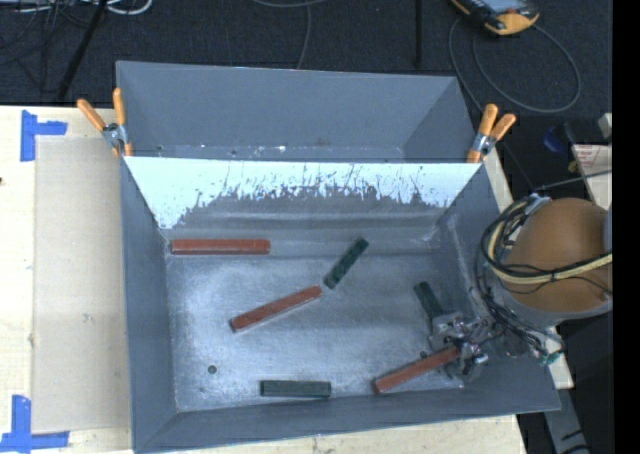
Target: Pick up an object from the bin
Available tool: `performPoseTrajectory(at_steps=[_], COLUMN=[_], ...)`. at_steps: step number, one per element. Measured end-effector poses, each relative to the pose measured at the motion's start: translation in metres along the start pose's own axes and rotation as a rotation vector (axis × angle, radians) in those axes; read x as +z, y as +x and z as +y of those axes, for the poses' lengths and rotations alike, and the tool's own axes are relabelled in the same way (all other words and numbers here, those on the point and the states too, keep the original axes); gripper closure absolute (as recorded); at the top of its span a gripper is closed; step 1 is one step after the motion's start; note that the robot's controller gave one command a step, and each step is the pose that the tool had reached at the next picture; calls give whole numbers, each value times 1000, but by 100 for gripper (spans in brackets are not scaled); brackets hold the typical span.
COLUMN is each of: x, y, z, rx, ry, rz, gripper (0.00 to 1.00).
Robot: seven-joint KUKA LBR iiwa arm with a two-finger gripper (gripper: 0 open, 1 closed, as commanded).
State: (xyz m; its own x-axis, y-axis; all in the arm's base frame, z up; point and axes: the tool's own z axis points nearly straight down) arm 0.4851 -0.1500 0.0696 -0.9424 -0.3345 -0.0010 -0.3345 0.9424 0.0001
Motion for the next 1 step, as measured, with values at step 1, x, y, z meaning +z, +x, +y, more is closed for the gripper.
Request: performPoseTrajectory(at_steps=[1], x=[-144], y=[0], z=[0], rx=[-147], ry=[-1], rz=[0], gripper=[100])
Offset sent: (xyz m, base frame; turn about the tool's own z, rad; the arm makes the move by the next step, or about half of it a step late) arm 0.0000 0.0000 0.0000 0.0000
